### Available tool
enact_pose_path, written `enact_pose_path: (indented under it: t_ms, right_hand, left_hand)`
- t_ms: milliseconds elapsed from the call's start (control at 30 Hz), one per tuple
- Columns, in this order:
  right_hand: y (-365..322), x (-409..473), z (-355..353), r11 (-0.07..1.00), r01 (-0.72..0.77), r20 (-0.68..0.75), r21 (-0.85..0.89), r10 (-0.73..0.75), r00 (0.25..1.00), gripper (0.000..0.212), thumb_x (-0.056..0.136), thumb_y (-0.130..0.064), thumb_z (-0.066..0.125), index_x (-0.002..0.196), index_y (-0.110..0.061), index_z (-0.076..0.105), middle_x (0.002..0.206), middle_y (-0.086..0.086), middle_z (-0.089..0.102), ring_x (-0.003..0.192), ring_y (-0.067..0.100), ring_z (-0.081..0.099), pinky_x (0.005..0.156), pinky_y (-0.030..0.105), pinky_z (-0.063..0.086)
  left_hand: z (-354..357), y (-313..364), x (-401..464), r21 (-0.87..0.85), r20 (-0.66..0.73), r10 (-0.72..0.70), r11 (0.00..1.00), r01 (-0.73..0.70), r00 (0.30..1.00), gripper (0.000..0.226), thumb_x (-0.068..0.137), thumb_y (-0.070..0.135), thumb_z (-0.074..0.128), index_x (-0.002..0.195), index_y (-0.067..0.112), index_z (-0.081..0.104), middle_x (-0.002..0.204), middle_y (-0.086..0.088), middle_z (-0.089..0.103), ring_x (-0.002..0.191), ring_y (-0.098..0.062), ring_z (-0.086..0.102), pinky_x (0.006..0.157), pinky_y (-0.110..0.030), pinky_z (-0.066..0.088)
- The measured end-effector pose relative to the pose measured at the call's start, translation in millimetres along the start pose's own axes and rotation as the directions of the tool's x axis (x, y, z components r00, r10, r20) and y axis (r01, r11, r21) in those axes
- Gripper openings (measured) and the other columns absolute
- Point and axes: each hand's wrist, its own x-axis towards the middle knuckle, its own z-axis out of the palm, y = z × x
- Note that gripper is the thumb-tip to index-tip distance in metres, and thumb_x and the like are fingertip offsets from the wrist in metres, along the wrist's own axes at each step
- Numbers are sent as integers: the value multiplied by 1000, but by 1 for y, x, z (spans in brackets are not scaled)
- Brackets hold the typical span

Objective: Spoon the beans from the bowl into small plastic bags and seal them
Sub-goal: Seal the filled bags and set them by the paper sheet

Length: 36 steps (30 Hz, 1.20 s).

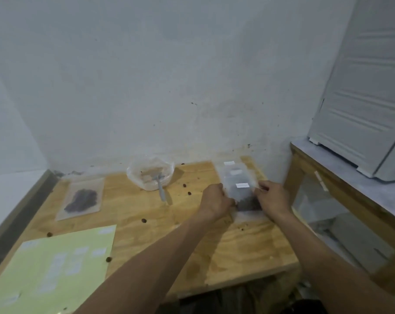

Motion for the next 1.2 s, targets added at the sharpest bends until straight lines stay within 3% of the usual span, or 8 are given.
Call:
enact_pose_path:
  t_ms: [167,300,400,467,667,733,1067,1200]
  right_hand:
    - [1,7,5,999,-11,12,44,11,1000,41,95,-19,66,134,-7,64,130,13,68,125,29,60,104,33,44]
    - [-2,3,2,999,25,-28,-27,-26,999,44,96,-22,64,137,-6,62,134,15,65,125,33,59,104,37,45]
    - [-14,-4,1,990,95,-108,-102,-106,989,42,95,-28,64,132,-9,65,129,19,65,119,39,59,99,42,47]
    - [-29,-9,2,984,153,-130,-88,-164,978,39,95,-29,64,130,-12,65,127,16,64,116,36,59,98,42,47]
    - [-109,-31,30,934,344,-78,96,-338,938,33,94,-33,67,123,-18,67,123,4,65,108,20,64,93,36,51]
    - [-141,-40,48,907,403,-39,123,-401,915,32,93,-33,67,122,-20,68,120,2,66,102,18,65,92,35,52]
    - [-258,-101,165,852,514,366,99,-512,777,39,95,-31,64,127,-9,67,123,9,69,118,27,62,99,34,47]
    - [-277,-117,214,900,434,522,22,-381,763,30,96,-29,60,108,-5,70,107,17,70,98,33,66,92,39,54]
  left_hand:
    - [-1,1,2,-11,-15,-37,999,37,999,17,80,13,81,78,5,66,70,-2,55,69,-18,53,49,-22,35]
    - [-3,2,-1,-93,-21,-71,993,69,997,13,85,13,78,88,12,65,84,-1,57,87,-19,56,72,-28,45]
    - [-11,2,-7,-137,-37,-65,989,60,997,49,88,19,76,133,7,59,104,-1,62,101,-19,58,80,-24,41]
    - [-25,4,-14,-122,-76,-40,992,31,996,61,90,25,75,144,9,50,129,-8,61,115,-22,59,85,-24,42]
    - [-105,-8,-31,-56,-285,38,997,-56,958,47,92,30,70,134,12,58,124,-4,62,89,-13,63,75,-23,47]
    - [-140,-22,-38,-25,-368,27,999,-39,929,46,91,28,71,131,10,60,120,-5,64,97,-16,63,83,-27,49]
    - [-288,-146,-79,16,-579,-294,929,371,761,46,91,26,67,130,3,61,131,-15,64,121,-29,60,93,-31,45]
    - [-307,-188,-82,-39,-524,-421,880,473,740,17,91,21,64,86,7,56,88,-1,49,88,-23,50,73,-30,39]
